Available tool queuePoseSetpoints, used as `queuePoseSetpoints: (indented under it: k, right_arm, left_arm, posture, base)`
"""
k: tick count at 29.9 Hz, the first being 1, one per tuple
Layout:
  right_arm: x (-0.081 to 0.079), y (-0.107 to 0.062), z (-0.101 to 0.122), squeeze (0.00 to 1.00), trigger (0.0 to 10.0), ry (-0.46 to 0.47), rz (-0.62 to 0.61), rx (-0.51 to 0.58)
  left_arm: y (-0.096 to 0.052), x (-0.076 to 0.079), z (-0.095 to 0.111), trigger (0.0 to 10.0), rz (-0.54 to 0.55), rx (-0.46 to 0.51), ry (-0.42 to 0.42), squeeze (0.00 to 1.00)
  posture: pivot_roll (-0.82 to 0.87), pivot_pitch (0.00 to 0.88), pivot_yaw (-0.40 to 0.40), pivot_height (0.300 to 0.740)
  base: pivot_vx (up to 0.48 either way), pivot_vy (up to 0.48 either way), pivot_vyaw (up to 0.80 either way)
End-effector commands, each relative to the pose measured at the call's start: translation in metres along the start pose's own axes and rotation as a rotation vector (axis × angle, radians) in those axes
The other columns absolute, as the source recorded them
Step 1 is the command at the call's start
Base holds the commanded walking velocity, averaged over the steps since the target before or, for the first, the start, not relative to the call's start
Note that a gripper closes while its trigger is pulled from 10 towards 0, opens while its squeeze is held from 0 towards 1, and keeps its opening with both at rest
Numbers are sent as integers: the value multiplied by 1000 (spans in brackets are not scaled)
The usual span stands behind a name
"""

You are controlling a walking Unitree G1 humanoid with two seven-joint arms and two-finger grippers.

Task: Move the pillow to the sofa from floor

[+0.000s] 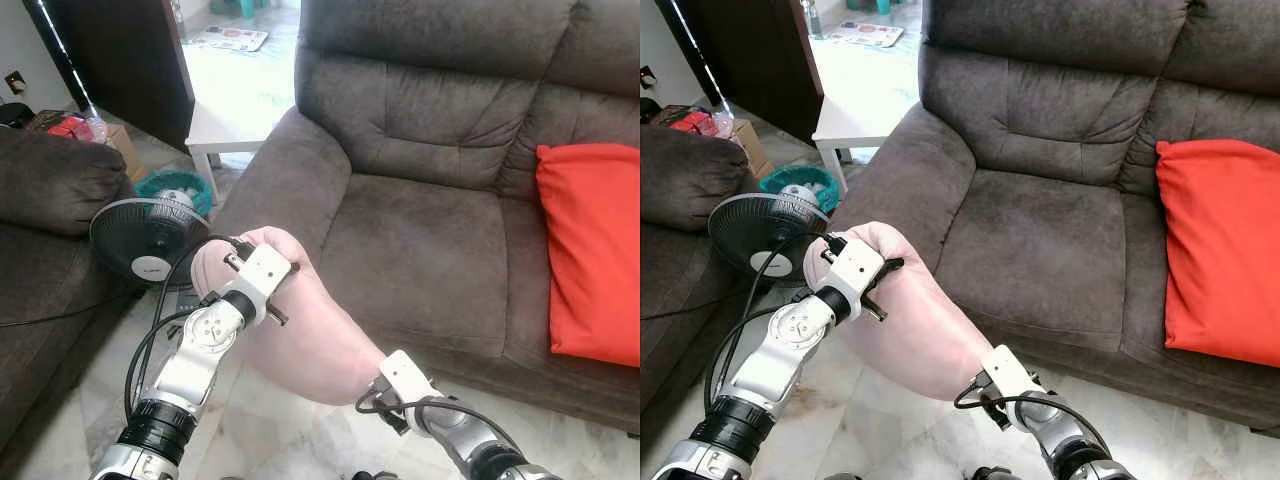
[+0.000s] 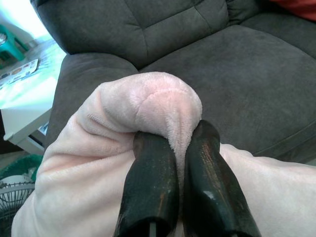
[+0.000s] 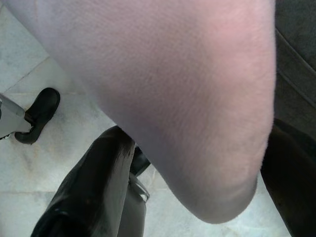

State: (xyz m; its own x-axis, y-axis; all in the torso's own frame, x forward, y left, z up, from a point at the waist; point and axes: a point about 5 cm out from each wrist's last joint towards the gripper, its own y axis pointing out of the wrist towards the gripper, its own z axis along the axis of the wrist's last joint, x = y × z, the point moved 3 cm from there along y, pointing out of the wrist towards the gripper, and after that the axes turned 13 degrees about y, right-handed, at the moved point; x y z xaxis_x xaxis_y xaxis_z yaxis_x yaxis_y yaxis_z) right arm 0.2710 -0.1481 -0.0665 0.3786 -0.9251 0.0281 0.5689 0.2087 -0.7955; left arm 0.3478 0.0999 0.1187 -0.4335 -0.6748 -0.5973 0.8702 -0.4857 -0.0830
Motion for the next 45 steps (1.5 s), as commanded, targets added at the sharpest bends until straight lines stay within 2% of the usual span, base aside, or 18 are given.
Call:
queuePoseSetpoints:
  k: [1, 13, 22, 37, 43, 45]
  right_arm:
    - [-1, 1, 0, 0, 0, 1, 5, -2]
    - [-1, 0, -4, 0, 0, -1, 17, 1]
    - [6, -2, -4, 0, 0, -3, 5, 11]
    - [10, -1, 9, 0, 0, 9, -36, 57]
    - [22, -5, 9, 0, 0, 29, -49, 84]
    - [37, -14, -3, 0, 0, 43, -64, 142]
  left_arm:
    - [4, -19, 22, 10000, 67, 94, 26, 0]
    - [5, -18, 23, 10000, 65, 97, 29, 0]
    - [5, -18, 23, 10000, 64, 94, 29, 0]
    - [3, -14, 19, 10000, 56, 79, 27, 0]
    - [-2, -4, 1, 10000, 34, -5, 9, 0]
    - [-6, -2, -7, 10000, 41, -43, -6, 0]
  posture:
    - [116, 97, -23, 740]
    - [118, 97, -21, 740]
    - [118, 97, -21, 740]
    - [113, 90, -18, 740]
    - [107, 84, -14, 740]
    - [105, 79, -13, 740]
  base:
    - [0, 0, 0]
    - [0, 0, 0]
    - [0, 0, 0]
    - [0, 0, 0]
    - [0, 0, 0]
    - [0, 0, 0]
